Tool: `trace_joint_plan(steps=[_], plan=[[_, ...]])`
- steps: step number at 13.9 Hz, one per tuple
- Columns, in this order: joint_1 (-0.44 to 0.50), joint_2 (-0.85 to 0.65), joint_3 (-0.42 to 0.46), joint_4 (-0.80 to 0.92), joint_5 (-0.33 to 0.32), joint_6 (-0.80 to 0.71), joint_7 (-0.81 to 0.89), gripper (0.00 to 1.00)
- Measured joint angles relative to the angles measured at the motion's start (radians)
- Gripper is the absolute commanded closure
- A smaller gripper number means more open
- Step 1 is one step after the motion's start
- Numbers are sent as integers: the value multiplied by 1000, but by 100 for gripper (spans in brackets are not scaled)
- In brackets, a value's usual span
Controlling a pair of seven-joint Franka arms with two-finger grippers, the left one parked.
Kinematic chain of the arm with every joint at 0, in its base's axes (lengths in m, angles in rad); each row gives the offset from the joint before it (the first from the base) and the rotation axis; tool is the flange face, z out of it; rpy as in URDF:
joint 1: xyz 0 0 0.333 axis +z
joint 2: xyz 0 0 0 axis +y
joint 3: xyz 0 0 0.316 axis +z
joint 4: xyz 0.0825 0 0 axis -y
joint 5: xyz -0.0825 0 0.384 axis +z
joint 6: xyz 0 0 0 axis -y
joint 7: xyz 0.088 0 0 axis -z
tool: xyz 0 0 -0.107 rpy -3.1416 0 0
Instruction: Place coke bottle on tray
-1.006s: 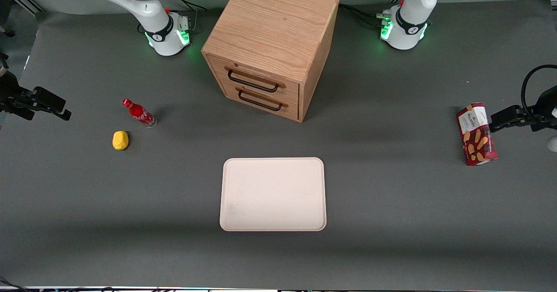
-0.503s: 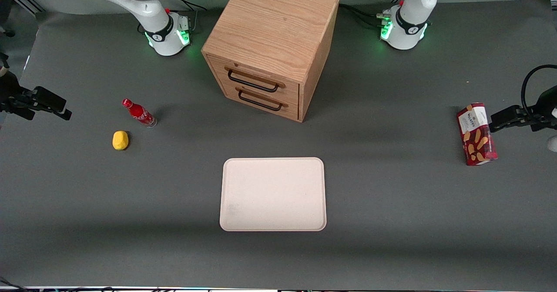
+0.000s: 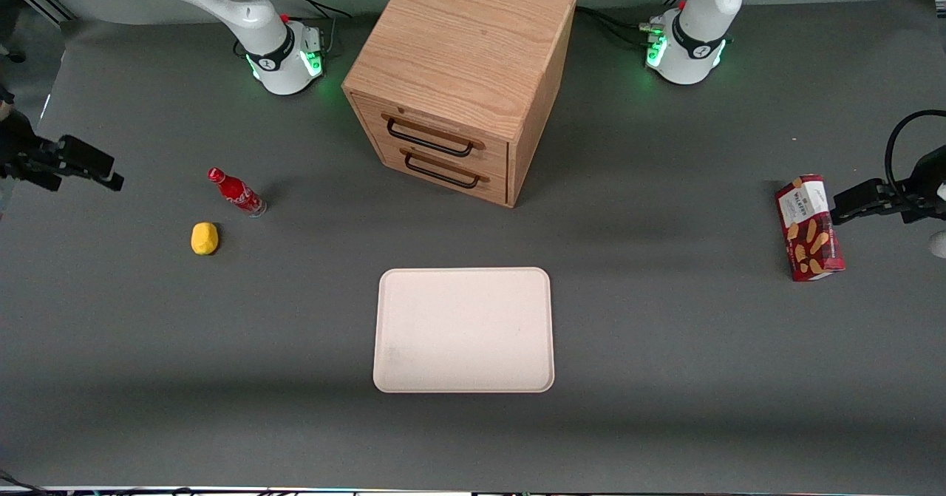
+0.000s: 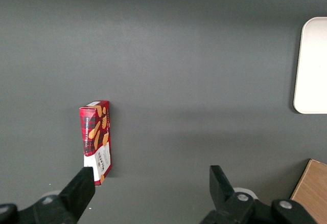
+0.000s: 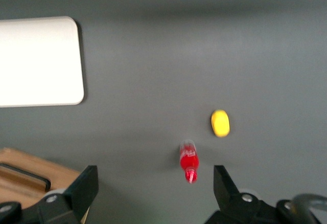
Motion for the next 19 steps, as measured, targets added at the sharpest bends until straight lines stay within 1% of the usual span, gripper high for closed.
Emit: trace_joint_plan(steps=[3, 5, 7, 10, 13, 19], plan=[[0, -79, -5, -29, -9, -70, -3, 0], [6, -155, -5, -103, -44, -75, -9, 0], [22, -227, -16, -193, -66, -66, -9, 0], [55, -299, -61, -314, -78, -13, -12, 0], [72, -339, -84, -409, -92, 43, -21, 0], [85, -372, -91, -536, -111, 144, -37, 0]])
